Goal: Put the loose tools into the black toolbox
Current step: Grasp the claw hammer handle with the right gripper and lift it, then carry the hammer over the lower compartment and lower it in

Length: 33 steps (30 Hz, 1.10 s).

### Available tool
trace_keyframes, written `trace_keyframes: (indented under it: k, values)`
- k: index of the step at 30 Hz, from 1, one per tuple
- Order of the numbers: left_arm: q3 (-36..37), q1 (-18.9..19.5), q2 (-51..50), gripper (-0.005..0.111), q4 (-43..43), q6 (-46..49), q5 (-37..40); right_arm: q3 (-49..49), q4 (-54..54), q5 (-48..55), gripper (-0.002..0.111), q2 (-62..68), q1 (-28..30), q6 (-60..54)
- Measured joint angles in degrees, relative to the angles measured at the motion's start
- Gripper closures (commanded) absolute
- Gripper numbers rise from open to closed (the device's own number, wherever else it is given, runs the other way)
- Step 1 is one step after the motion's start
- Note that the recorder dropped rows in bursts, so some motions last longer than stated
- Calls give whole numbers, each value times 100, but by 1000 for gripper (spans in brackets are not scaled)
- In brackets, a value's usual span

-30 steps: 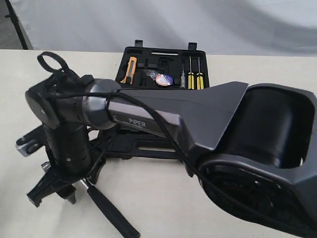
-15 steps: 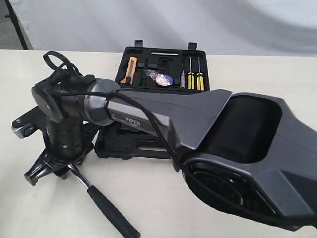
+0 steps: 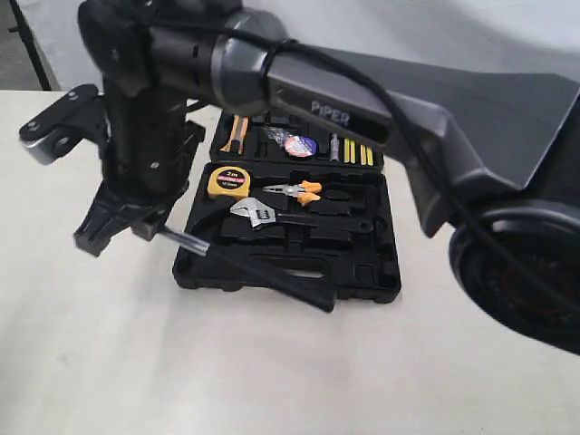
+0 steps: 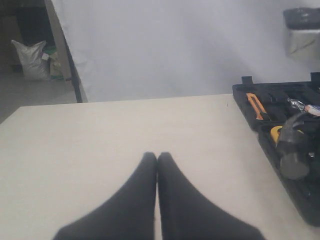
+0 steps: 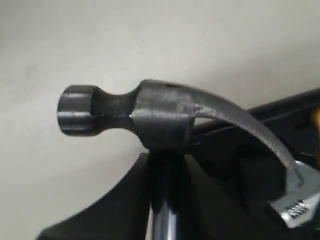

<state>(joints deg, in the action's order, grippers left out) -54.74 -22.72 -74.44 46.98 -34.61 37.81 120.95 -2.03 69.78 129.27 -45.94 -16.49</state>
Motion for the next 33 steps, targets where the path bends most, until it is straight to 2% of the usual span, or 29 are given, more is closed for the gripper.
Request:
trace_keyframes:
  k: [6,21,23,25,29,31,33]
  values:
    - [0,0,0,105,0,0,0,0,334,32,108,173,732,-1120]
    - [0,0,0,105,0,0,0,-299,362,20,108,734,804,-2294]
    - [0,0,0,105,0,0,0,-350,362,-25,105,734,804,-2338]
    - [0,0,0,105,0,0,0,-376,362,-36,95,734,804,-2378]
    - [0,0,0,105,0,0,0,-376,474,-36,61,734,781,-2415]
    - [0,0,0,105,0,0,0,-376,541,-20,48,734,759,-2422]
    - [0,0,0,105,0,0,0,-376,528,-20,39,734,759,-2517]
